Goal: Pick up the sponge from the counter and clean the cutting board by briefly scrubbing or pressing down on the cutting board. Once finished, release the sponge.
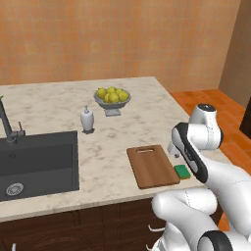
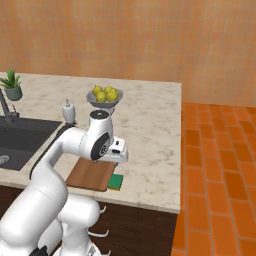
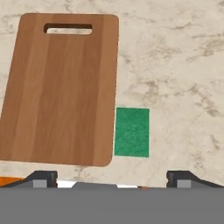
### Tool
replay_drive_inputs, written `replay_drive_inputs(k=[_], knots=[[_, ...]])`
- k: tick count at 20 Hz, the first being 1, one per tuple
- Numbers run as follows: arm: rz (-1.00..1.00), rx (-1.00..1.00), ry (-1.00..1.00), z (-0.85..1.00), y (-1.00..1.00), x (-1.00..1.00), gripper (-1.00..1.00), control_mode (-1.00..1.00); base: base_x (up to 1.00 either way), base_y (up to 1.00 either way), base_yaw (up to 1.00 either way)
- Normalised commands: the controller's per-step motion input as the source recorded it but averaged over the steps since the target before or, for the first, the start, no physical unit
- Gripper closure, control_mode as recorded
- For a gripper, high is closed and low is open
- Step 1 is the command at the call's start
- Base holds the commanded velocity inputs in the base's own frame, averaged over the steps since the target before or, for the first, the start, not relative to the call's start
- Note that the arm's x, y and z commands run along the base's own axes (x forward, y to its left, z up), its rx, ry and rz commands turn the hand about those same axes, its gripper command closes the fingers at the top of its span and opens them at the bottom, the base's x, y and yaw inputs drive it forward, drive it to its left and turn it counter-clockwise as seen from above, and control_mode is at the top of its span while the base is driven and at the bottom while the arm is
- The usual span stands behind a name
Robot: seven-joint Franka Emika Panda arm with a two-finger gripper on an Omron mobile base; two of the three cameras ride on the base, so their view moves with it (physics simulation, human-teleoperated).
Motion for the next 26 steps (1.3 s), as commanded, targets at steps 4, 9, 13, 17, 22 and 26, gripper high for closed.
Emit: replay_drive_inputs(k=[4, 9, 13, 17, 22, 26], knots=[[0.00, 0.00, 0.00, -0.42, -0.10, 0.00, -1.00, -1.00, 0.00, 0.00, 0.00], [0.00, 0.00, 0.00, -0.40, -0.03, 0.00, -1.00, -1.00, 0.00, 0.00, 0.00], [0.00, 0.00, 0.00, -0.32, -0.08, 0.00, -1.00, -1.00, 0.00, 0.00, 0.00], [0.00, 0.00, 0.00, -0.23, -0.11, 0.00, -1.00, -1.00, 0.00, 0.00, 0.00], [0.00, 0.00, 0.00, -0.15, 0.00, 0.09, -1.00, -1.00, 0.00, 0.00, 0.00], [0.00, 0.00, 0.00, -0.21, 0.00, 0.20, -1.00, -1.00, 0.00, 0.00, 0.00]])
